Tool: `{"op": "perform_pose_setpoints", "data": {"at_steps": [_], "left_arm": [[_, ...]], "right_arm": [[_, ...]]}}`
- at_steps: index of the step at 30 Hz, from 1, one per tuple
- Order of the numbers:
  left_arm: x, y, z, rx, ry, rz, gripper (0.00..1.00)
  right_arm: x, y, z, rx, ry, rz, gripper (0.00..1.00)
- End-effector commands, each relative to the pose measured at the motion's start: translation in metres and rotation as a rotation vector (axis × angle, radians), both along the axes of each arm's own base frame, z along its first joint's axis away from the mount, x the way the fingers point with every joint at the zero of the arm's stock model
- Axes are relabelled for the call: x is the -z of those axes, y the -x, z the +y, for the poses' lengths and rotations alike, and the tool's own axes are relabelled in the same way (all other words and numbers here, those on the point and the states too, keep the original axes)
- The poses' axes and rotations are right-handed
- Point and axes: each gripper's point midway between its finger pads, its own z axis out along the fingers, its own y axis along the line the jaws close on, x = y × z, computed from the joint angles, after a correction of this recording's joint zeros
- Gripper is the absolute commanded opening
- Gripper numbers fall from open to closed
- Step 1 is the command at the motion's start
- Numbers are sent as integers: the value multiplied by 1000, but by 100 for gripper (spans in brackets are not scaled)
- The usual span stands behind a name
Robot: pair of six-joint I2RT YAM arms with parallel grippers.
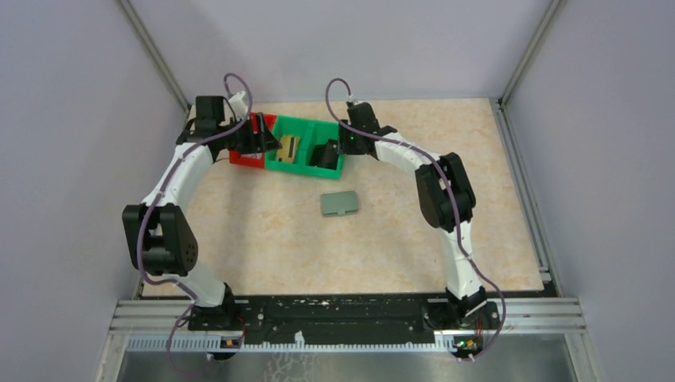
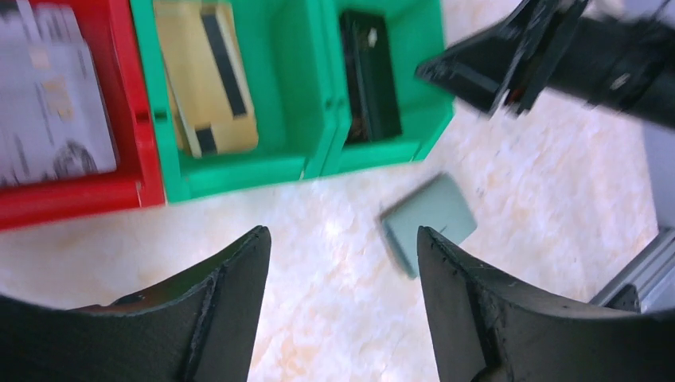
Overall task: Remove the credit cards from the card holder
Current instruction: Move the storage box to the center of the board.
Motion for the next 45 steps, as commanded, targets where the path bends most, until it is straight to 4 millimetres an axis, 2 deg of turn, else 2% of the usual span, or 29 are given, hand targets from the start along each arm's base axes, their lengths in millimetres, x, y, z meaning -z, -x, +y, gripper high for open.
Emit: {"op": "perform_pose_setpoints", "data": {"at_steps": [1, 6, 11, 19, 25, 30, 32, 38, 45], "left_arm": [[47, 24, 9, 15, -53, 120, 72], [55, 36, 7, 46, -53, 143, 69], [58, 40, 7, 56, -55, 142, 68], [59, 50, 0, 88, -21, 143, 66], [51, 57, -8, 130, 14, 141, 66], [44, 64, -13, 163, 41, 136, 66], [43, 67, -15, 171, 45, 136, 66], [42, 72, -15, 182, 41, 140, 66], [42, 77, -14, 190, 37, 141, 66]], "right_arm": [[-9, -3, 3, -14, 28, -20, 36], [-5, 1, -21, 34, 117, -30, 15], [-9, 13, -56, 105, 172, -36, 0], [-17, 44, -137, 253, 222, -48, 0], [-28, 70, -177, 301, 255, -109, 0], [-31, 72, -188, 321, 240, -115, 0], [-26, 68, -185, 322, 225, -97, 0], [-24, 44, -176, 338, 207, -105, 0], [-27, 28, -178, 343, 222, -132, 0]]}}
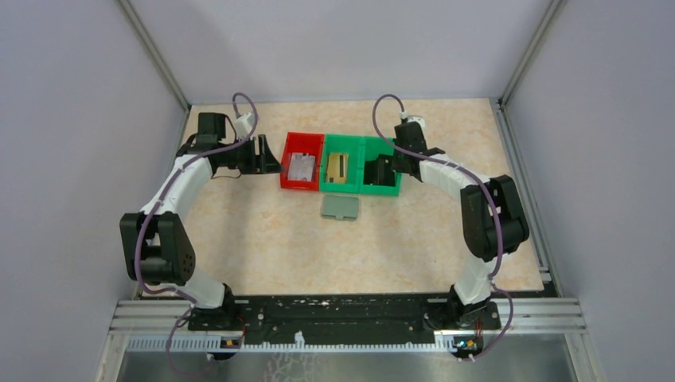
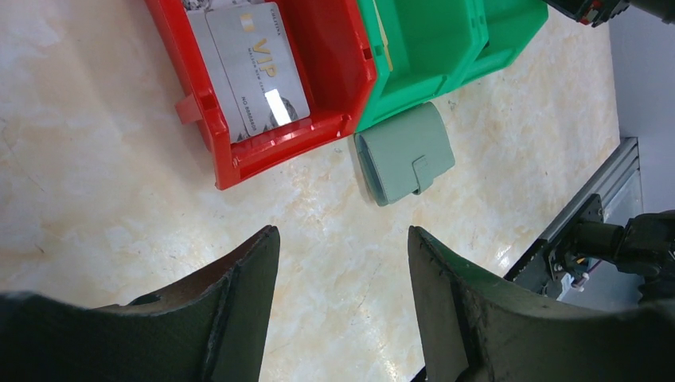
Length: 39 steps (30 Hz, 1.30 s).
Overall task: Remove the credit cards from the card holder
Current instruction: Move the storage box to the center of the board, then pick up the card holder from the center of the board.
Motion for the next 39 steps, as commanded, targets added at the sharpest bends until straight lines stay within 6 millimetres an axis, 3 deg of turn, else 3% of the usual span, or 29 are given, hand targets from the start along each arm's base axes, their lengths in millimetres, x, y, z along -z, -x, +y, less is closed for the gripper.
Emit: {"op": "perform_pose_setpoints", "data": {"at_steps": [1, 6, 14, 16, 20, 22, 23, 25, 27, 30, 33, 39], "left_arm": [[-7, 11, -2, 30, 8, -15, 66], [-7, 13, -3, 35, 14, -11, 66], [-6, 15, -4, 36, 15, -9, 66], [-7, 14, -3, 45, 6, -23, 66], [-10, 14, -3, 55, 0, -28, 67], [-13, 15, -3, 60, 4, -25, 67], [-14, 15, -4, 64, 7, -24, 68], [-17, 14, -4, 69, 10, -29, 68], [-20, 13, -4, 69, 8, -35, 69], [-26, 11, -3, 67, 1, -45, 70], [-31, 10, -1, 67, -6, -60, 71], [-34, 3, 18, 6, 4, -31, 72]], "right_arm": [[-34, -33, -2, 14, 7, -128, 0], [-33, -36, 4, -107, 46, -124, 3], [-43, -43, 1, -92, 64, -133, 15], [-54, -43, -1, -68, 51, -147, 27], [-91, -30, -1, -46, -3, -219, 63], [-111, -15, 6, -80, -22, -264, 71], [-127, -4, 15, -122, -24, -303, 74], [-135, 19, 44, -250, 10, -335, 78], [-131, 47, 83, -433, 47, -323, 82], [-112, 87, 128, -644, 86, -287, 86], [-87, 114, 159, -796, 131, -240, 88], [-52, 130, 201, -967, 257, -168, 89]]}}
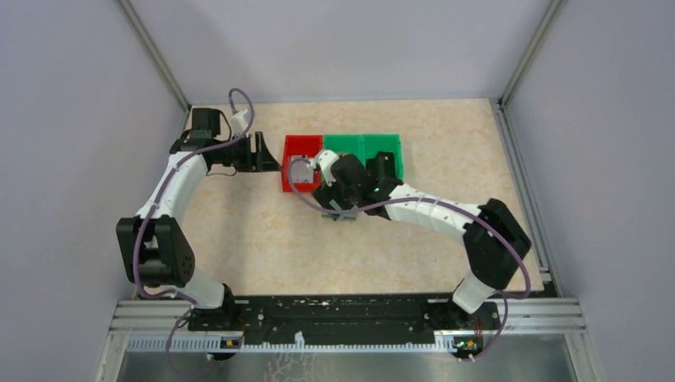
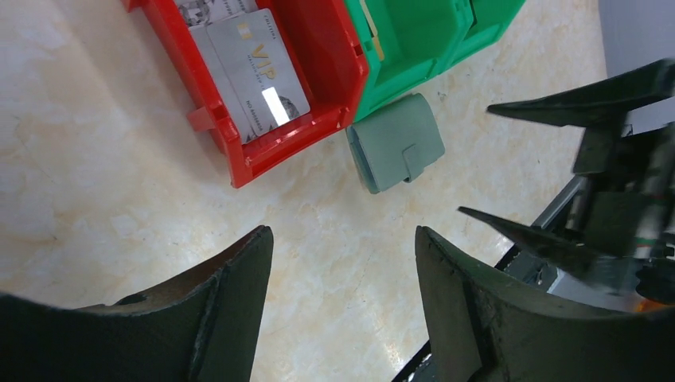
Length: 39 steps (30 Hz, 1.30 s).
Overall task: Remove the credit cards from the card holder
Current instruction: Pick up the card holder from the center of the board.
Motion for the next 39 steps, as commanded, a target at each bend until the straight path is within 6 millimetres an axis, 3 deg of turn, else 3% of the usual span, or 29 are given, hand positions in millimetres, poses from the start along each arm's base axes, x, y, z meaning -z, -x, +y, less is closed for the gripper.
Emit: {"op": "perform_pose_setpoints", "data": {"at_steps": [1, 10, 24, 34, 39], "left_arm": [[-18, -4, 17, -32, 14, -19, 73], [-27, -9, 29, -61, 20, -35, 74], [-40, -13, 28, -63, 48, -47, 74], [-47, -15, 29, -63, 51, -53, 75], [-52, -15, 32, -63, 38, -74, 75]], "right_arm": [[16, 2, 22, -118, 127, -14, 89], [55, 10, 49, -219, 219, 28, 89], [85, 3, 43, -229, 326, 30, 89], [109, -10, 41, -211, 383, 6, 75], [114, -8, 42, -216, 376, 31, 63]]}}
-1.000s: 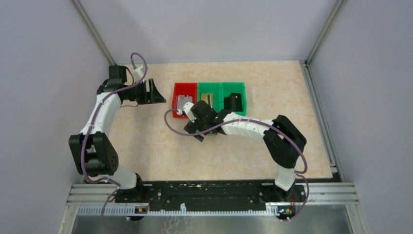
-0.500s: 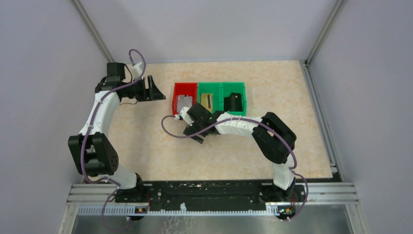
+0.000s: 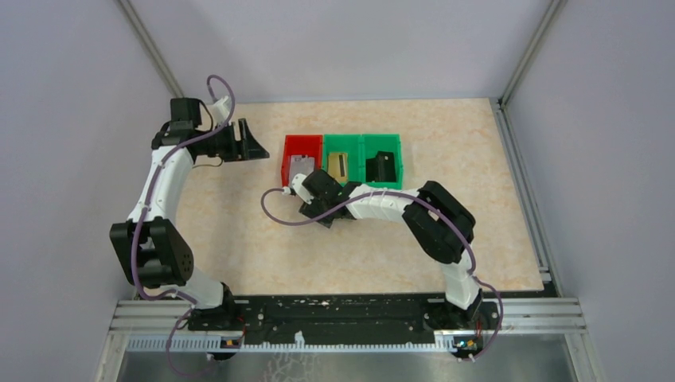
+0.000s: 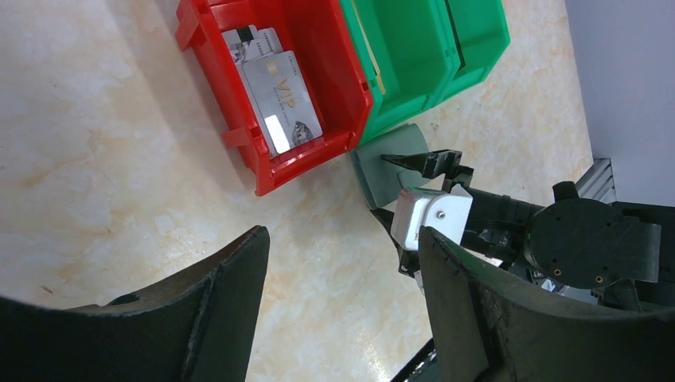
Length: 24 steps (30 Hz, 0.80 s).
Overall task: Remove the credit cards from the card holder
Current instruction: Pick up the card holder from the center of the board.
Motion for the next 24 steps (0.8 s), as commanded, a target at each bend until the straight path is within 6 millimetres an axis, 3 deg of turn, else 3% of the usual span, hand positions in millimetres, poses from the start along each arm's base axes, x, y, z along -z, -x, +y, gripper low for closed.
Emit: {"op": "perform_pose_setpoints", "data": {"at_steps": [1, 7, 12, 13, 14, 17, 24], "left_arm": [[-16, 0, 2, 9, 3, -35, 75], [-19, 0, 0, 14, 13, -38, 75], [-23, 1, -1, 21, 20, -47, 74], [-24, 1, -1, 22, 22, -50, 74], [-26, 2, -2, 25, 24, -52, 74], [-29, 4, -3, 32, 29, -61, 74], [-30, 30, -17, 180, 78, -105, 75]], "right_arm": [[3, -3, 6, -8, -1, 3, 60], [-11, 2, 7, -1, -48, 3, 42], [-35, 9, 11, 6, -138, -4, 23], [-40, 11, 12, 6, -159, -2, 17], [-45, 13, 15, 6, -181, 1, 3], [-63, 21, 21, 3, -264, 18, 0], [-133, 42, 44, -3, -552, 87, 0]]}}
